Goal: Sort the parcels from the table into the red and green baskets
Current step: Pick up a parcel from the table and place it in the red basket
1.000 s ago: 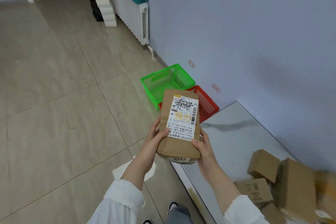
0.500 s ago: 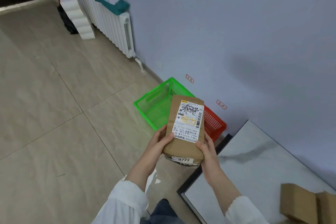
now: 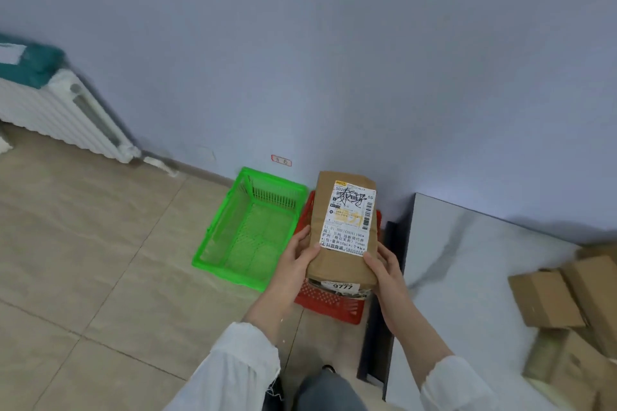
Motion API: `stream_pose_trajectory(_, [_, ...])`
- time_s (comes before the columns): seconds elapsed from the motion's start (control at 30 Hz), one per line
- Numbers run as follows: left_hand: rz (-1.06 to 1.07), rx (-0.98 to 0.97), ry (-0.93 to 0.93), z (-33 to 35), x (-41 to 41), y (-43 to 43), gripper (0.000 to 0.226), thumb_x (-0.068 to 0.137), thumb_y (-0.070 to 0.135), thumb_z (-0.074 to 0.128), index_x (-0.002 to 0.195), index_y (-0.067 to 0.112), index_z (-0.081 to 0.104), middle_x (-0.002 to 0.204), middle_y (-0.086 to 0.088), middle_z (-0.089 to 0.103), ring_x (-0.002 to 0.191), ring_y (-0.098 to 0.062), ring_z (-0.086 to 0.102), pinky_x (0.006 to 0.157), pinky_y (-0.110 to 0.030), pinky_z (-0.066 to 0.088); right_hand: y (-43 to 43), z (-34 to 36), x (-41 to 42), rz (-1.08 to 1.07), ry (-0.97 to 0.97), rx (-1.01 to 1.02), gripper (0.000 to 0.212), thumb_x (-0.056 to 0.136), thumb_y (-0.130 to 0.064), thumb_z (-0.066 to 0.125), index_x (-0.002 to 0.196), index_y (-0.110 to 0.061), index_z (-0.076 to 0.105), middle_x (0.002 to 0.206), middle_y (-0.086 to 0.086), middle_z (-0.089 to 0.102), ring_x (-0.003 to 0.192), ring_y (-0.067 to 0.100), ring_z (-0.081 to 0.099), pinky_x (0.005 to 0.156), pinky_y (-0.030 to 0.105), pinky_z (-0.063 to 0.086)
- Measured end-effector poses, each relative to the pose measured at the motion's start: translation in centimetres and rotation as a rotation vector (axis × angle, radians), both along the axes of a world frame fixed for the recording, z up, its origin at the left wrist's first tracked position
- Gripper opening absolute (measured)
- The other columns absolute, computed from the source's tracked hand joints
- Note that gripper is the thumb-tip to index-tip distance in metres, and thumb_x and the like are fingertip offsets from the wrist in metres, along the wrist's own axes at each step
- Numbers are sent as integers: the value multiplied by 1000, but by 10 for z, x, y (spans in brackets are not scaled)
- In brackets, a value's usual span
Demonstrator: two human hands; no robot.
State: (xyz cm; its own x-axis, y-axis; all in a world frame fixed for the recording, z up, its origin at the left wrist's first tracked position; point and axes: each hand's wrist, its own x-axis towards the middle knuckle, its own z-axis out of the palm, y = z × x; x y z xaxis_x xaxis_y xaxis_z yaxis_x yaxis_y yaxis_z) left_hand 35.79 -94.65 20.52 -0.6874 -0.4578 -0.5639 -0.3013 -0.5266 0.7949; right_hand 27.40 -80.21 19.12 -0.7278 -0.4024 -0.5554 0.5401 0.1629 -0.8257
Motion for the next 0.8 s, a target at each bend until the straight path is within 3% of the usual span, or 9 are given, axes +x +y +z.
stream_pose_trajectory(0.1, [-83,23,-20,-15,-38,-11,45,93,12,52,136,19,42,132,-11,55,118,-30,55,99,-43,46,-1,-8,-18,-68,-34,-1,55,90,-24,56,141,-23,34,126,0,56,101,10,61,71,20,52])
stream_pose_trajectory(0.2, [-145,19,-31,-31,-73,-12,41,94,14,50,134,19,43,124,-6,58,111,-25,58,90,-34,50,2,-19,-36,-94,-36,16,59,91,-26,55,144,-28,29,124,-2,54,94,4,61,61,14,52])
stream_pose_trajectory(0.3, [-164,9,-72,-52,-103,-11,31,94,12,50,124,19,45,115,-1,57,107,-19,55,85,-25,49,2,-40,-58,-137,-35,75,58,89,-29,55,142,-25,32,124,-3,55,95,3,59,62,15,52])
stream_pose_trajectory(0.4, [-206,-26,-132,-85,-127,-10,26,92,18,55,116,20,45,126,-6,55,109,-17,55,88,-26,48,-1,-70,-81,-182,-65,136,47,90,-31,54,134,-22,39,110,-7,58,91,3,60,60,15,51])
stream_pose_trajectory(0.57, [-303,-67,-204,-153,-160,-10,37,90,28,57,124,20,44,128,-1,54,109,-10,55,72,-11,49,-11,-142,-113,-257,-125,217,40,94,-35,46,133,-23,44,116,2,61,96,13,63,67,21,52])
stream_pose_trajectory(0.63, [-355,-104,-253,-205,-170,-12,42,88,34,60,126,29,43,132,1,49,119,-13,50,92,-23,49,-16,-196,-124,-282,-150,251,44,93,-40,45,136,-28,42,121,5,60,102,20,63,80,35,55])
stream_pose_trajectory(0.7, [-400,-193,-294,-271,-182,-17,52,83,45,61,131,38,42,137,3,41,127,-14,42,108,-41,38,-24,-261,-136,-288,-170,292,49,91,-47,43,138,-32,40,126,6,58,107,24,61,90,45,52])
stream_pose_trajectory(0.8, [-441,-232,-295,-386,-200,-21,67,72,58,61,134,38,44,138,5,44,129,-13,43,109,-45,36,-31,-363,-152,-328,-158,329,46,95,-44,39,138,-29,42,130,2,56,115,19,55,97,38,46])
